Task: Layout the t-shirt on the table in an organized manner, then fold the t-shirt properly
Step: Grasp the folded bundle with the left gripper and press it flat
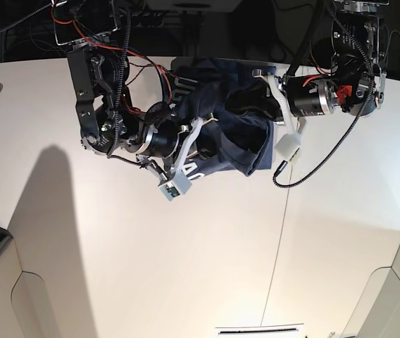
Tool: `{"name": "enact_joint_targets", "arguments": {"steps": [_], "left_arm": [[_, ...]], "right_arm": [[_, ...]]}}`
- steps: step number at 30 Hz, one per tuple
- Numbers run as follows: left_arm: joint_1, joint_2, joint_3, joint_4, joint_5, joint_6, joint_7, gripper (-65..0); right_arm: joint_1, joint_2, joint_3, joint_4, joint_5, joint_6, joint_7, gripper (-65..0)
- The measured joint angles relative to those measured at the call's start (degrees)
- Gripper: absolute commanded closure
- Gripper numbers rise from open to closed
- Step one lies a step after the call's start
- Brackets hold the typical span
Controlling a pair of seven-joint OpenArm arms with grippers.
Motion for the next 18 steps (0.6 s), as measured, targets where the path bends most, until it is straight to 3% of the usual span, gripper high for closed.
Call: {"name": "enact_joint_targets", "arguments": {"steps": [10, 18], "left_arm": [[2.62, -3.04, -0.02, 0.02, 2.14, -0.02, 0.39, 0.0], [3.67, -4.35, -3.76, 0.02, 2.1, 0.0, 0.42, 0.0]], "right_arm": [[0.13, 0.02, 0.11, -2.54, -0.02, -0.02, 1.57, 0.0], [0.13, 0.02, 0.11, -2.54, -0.04, -0.02, 1.97, 0.0]]}}
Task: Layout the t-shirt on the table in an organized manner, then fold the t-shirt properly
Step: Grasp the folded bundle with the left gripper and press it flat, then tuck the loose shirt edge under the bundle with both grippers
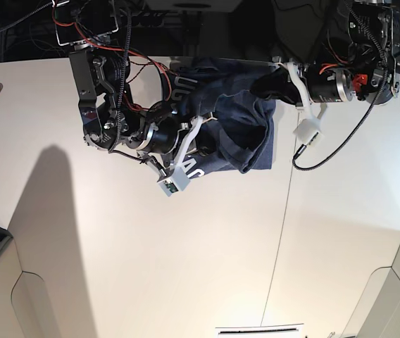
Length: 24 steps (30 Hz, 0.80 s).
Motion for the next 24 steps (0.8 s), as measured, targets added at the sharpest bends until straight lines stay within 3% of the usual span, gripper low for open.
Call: {"name": "enact_joint_targets", "arguments": {"steps": [10, 16, 20, 24], "left_arm": [[0.5, -0.39, -6.88, 0.0, -0.85, -0.02, 1.68, 0.0], [0.48, -0.28, -10.12, 0.0, -16.37, 0.0, -0.5, 0.0], [0.46, 0.57, -10.12, 0.0, -17.16, 0.0, -0.46, 0.0], [-1.14, 1.73, -9.22, 0.0, -17.05, 0.0, -0.76, 0.0]], "right_arm": [[0.02, 0.0, 0.0, 0.0, 0.0, 0.02, 0.39, 0.0], [2.32, 0.11, 0.0, 2.47, 4.96, -0.02, 0.24, 0.0], [3.37, 0.13, 0.0, 10.32, 4.92, -0.11, -0.11, 0.0], [3.28, 0.11, 0.0, 16.94, 5.11, 0.04, -4.66, 0.0]]}}
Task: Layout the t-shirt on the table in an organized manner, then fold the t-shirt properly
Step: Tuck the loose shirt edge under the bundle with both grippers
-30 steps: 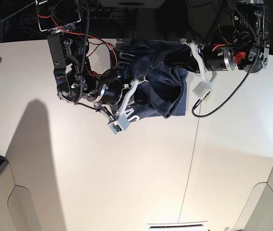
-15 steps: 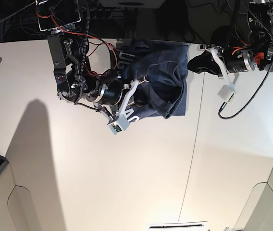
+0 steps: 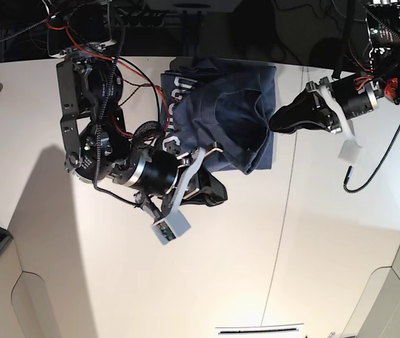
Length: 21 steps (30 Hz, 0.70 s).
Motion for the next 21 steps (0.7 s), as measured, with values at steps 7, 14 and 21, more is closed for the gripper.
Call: {"name": "enact_joint_targets", "arguments": {"steps": [7, 14, 21], "left_arm": [[-4.24, 1.51, 6.21, -0.02, 7.56, 0.0, -5.7, 0.0], [-7.06, 2.62, 7.63, -0.02, 7.72, 0.0, -7.91, 0.0], [-7.61, 3.58, 9.81, -2.27, 7.74, 0.0, -7.91, 0.0]], "right_arm": [[-6.67, 0.11, 0.04, 4.76, 7.21, 1.4, -6.21, 0.0], [-16.41, 1.79, 0.04, 10.69, 7.89, 1.97, -6.97, 0.0], [-24.39, 6.75, 0.04, 16.11, 1.29, 2.01, -5.38, 0.0]]}}
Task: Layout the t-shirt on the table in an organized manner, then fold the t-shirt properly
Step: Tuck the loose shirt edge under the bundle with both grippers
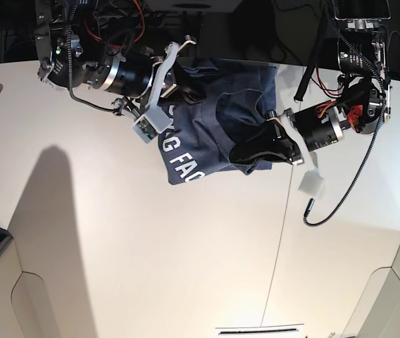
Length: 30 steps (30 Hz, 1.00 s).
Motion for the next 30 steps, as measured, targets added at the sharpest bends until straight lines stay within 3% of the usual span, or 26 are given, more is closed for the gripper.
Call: {"name": "enact_joint_targets", "arguments": {"steps": [3, 6, 12, 17, 30], "left_arm": [[-0.87, 0.0, 0.7, -2.97, 0.13, 0.0, -0.02, 0.0], [-3.78, 0.0, 1.84, -6.64, 0.15, 0.0, -0.13, 0.0], [-7.43, 0.02, 4.96, -13.81, 0.83, 0.0, -0.33, 0.0], [-7.43, -0.17, 4.92, -16.06, 12.09, 0.0, -0.98, 0.0], [-8.28, -6.21, 4.79, -16.06, 31.5, 0.79, -16.06, 0.0]], "right_arm": [[-2.82, -0.07, 0.0, -0.39, -6.86, -2.36, 4.72, 0.0], [-4.74, -0.04, 0.0, -2.05, -12.09, -4.37, 5.99, 0.0], [-4.61, -0.07, 0.0, -6.73, -12.74, -5.9, 10.51, 0.0], [-4.13, -0.04, 0.0, -9.66, -12.83, -5.9, 10.47, 0.0], [-3.69, -0.04, 0.0, -11.96, -13.68, -7.23, 8.68, 0.0]]}}
